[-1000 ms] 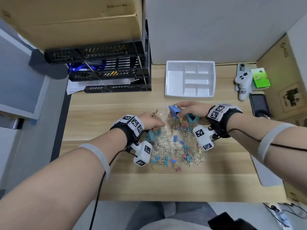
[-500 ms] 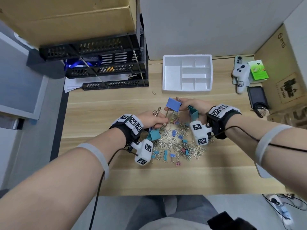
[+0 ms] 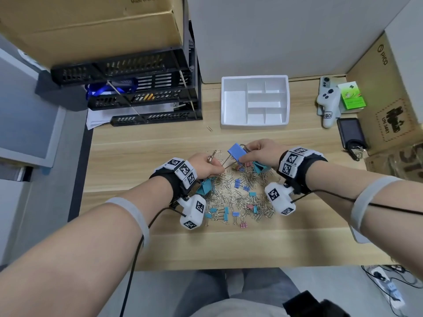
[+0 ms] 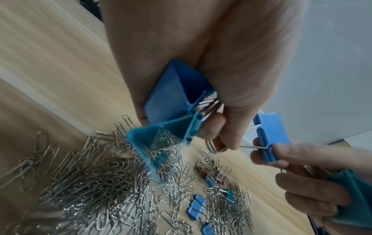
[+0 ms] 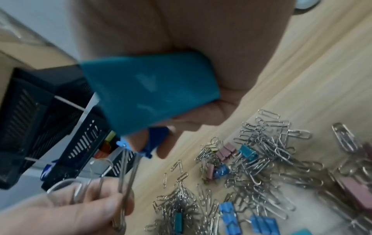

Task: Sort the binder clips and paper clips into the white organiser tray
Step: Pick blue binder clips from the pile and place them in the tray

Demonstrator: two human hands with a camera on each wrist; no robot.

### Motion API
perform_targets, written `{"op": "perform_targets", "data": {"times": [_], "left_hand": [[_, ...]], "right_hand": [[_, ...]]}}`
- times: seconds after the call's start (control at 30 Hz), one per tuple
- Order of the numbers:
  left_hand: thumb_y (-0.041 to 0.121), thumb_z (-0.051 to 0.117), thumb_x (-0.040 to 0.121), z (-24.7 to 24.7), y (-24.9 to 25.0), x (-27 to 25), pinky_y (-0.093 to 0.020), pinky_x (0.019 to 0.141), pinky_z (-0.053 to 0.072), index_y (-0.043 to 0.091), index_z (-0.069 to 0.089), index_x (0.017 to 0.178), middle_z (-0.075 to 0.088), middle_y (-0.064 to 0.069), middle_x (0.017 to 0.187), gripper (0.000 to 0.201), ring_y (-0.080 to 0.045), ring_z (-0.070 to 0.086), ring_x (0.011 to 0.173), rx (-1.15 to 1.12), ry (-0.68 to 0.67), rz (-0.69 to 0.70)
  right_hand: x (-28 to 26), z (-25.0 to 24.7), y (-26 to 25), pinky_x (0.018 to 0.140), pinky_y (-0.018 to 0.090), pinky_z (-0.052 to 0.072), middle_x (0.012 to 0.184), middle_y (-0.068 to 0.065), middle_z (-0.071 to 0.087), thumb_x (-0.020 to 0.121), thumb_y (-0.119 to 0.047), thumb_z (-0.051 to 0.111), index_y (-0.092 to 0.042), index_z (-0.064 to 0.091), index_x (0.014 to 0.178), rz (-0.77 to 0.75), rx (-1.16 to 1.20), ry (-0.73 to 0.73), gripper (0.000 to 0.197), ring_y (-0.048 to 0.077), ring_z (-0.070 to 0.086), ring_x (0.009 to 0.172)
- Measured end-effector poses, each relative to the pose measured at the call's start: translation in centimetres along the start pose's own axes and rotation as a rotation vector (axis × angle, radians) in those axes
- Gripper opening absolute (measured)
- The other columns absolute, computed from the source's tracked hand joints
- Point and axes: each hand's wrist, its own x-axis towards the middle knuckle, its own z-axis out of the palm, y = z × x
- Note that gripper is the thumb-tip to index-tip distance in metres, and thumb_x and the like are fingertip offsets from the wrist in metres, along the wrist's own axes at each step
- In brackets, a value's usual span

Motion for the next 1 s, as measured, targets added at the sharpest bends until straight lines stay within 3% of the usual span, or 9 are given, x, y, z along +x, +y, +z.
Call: {"op": "perform_targets", "data": {"times": [0.17, 0.27, 0.4, 0.5, 0.57, 0.77, 0.87, 0.93, 1.0], "left_hand": [[0.028, 0.076, 0.084, 0.2, -0.2, 0.1, -0.018, 0.057, 0.039, 0.023, 0.067, 0.078, 0.06, 0.012, 0.069, 0.012, -0.002, 0.054, 0.065, -0.014, 0.023, -0.024], [0.028, 0.076, 0.083, -0.1, 0.3, 0.3, -0.018, 0.056, 0.039, 0.022, 0.057, 0.073, 0.056, 0.009, 0.068, 0.022, -0.006, 0.051, 0.061, 0.004, 0.022, -0.032], [0.03, 0.073, 0.08, -0.5, 2.1, 0.3, -0.024, 0.056, 0.038, 0.022, 0.053, 0.074, 0.05, 0.006, 0.066, 0.023, -0.012, 0.044, 0.058, 0.112, -0.068, -0.033], [0.035, 0.076, 0.075, -0.8, 3.5, 0.9, -0.026, 0.064, 0.041, 0.023, 0.057, 0.074, 0.054, 0.004, 0.069, 0.022, -0.014, 0.047, 0.062, 0.133, -0.093, -0.011], [0.033, 0.075, 0.076, -1.0, 4.3, 1.3, -0.025, 0.062, 0.041, 0.021, 0.062, 0.074, 0.057, 0.003, 0.068, 0.019, -0.014, 0.048, 0.057, 0.134, -0.101, 0.012], [0.031, 0.078, 0.079, -1.6, 6.5, 3.1, -0.019, 0.051, 0.041, 0.021, 0.069, 0.071, 0.061, 0.008, 0.059, 0.016, -0.004, 0.052, 0.048, 0.115, -0.024, 0.025], [0.03, 0.078, 0.078, -2.0, 7.8, 4.1, -0.02, 0.052, 0.042, 0.017, 0.069, 0.074, 0.06, 0.007, 0.058, 0.017, -0.008, 0.052, 0.051, 0.127, 0.01, 0.029], [0.029, 0.079, 0.077, -2.3, 8.4, 4.6, -0.021, 0.052, 0.043, 0.016, 0.067, 0.074, 0.06, 0.006, 0.059, 0.018, -0.01, 0.053, 0.054, 0.136, 0.023, 0.026], [0.031, 0.08, 0.076, -3.0, 9.1, 5.1, -0.021, 0.053, 0.044, 0.019, 0.066, 0.071, 0.065, 0.005, 0.066, 0.019, -0.01, 0.055, 0.056, 0.154, 0.046, 0.025]], "right_hand": [[-0.3, -0.1, 0.3, 0.066, 0.025, 0.048, 0.083, 0.006, 0.071, 0.076, -0.033, 0.081, -0.015, 0.073, 0.088, -0.063, -0.115, 0.06, 0.023, 0.015, 0.062, 0.071], [-0.6, -0.4, -0.3, 0.076, 0.026, 0.051, 0.095, 0.0, 0.072, 0.077, -0.028, 0.079, -0.019, 0.071, 0.092, -0.177, -0.085, 0.163, 0.019, 0.011, 0.065, 0.08], [-0.7, -0.8, -1.4, 0.068, 0.016, 0.042, 0.113, -0.011, 0.065, 0.078, -0.03, 0.078, -0.023, 0.069, 0.116, -0.325, -0.338, 0.054, 0.04, -0.019, 0.053, 0.062], [-0.2, -1.2, -1.7, 0.084, 0.019, 0.042, 0.114, -0.012, 0.062, 0.077, -0.032, 0.078, -0.026, 0.068, 0.119, -0.318, -0.448, -0.018, 0.044, -0.008, 0.055, 0.086], [0.2, -1.7, -1.6, 0.087, 0.023, 0.043, 0.106, -0.014, 0.063, 0.078, -0.032, 0.077, -0.027, 0.071, 0.112, -0.315, -0.507, -0.05, 0.035, 0.004, 0.058, 0.098], [1.1, -4.3, -0.8, 0.079, 0.028, 0.05, 0.093, -0.01, 0.067, 0.08, -0.039, 0.075, -0.023, 0.073, 0.098, -0.293, -0.502, -0.071, 0.023, 0.012, 0.062, 0.087], [2.0, -5.6, -0.4, 0.066, 0.031, 0.046, 0.072, -0.002, 0.062, 0.089, -0.047, 0.064, -0.015, 0.063, 0.073, -0.284, -0.353, 0.053, 0.036, 0.014, 0.055, 0.065], [2.9, -6.8, -0.6, 0.062, 0.032, 0.046, 0.066, 0.006, 0.06, 0.095, -0.047, 0.053, -0.011, 0.059, 0.071, -0.23, -0.238, 0.184, 0.044, 0.017, 0.052, 0.059], [3.8, -8.4, -1.0, 0.058, 0.028, 0.044, 0.067, 0.003, 0.059, 0.099, -0.041, 0.047, -0.012, 0.057, 0.073, -0.182, -0.131, 0.255, 0.041, 0.017, 0.052, 0.059]]}}
